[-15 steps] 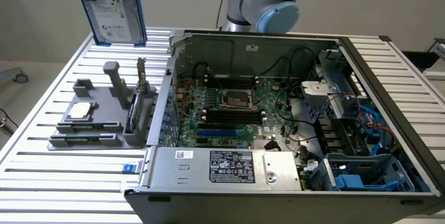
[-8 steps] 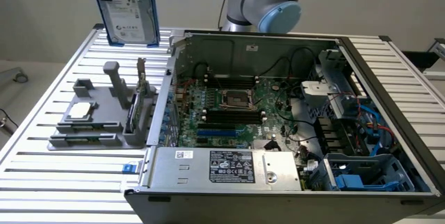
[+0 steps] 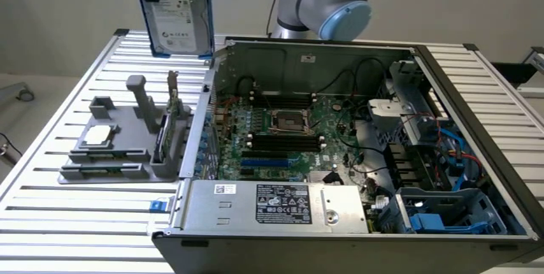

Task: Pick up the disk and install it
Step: 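Pick up the disk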

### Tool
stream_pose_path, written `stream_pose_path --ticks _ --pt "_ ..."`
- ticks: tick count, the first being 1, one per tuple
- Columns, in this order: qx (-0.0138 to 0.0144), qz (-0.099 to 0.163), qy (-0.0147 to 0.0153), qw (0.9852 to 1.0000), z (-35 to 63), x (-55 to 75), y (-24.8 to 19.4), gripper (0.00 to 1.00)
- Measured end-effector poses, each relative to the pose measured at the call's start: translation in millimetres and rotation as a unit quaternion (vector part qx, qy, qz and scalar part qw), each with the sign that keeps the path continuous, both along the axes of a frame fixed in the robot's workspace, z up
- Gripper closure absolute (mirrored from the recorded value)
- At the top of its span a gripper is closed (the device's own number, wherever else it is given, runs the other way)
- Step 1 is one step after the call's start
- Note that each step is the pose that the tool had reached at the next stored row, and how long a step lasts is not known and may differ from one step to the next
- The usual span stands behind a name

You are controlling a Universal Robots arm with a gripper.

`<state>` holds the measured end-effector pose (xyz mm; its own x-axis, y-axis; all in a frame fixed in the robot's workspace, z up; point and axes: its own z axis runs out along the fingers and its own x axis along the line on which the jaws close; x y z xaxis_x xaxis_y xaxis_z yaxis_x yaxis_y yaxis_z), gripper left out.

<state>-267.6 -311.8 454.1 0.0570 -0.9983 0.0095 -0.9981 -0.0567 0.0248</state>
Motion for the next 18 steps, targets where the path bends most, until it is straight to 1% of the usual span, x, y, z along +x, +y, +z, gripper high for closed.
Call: stream_pose_path --ticks 6,10,11,13,18 --pt "0.0024 0.0 0.0005 1.0 3.4 27.5 -2.0 0.67" --pt "0.0027 0.0 0.0017 1.0 5.1 43.5 -3.9 0.67" --pt "0.0027 0.0 0.0029 1.0 5.2 46.7 -4.9 0.67" --pt "0.0031 0.0 0.007 1.0 5.5 50.8 -7.5 0.67" --pt "0.0059 0.0 0.0206 0.9998 6.2 56.8 -13.4 0.67"
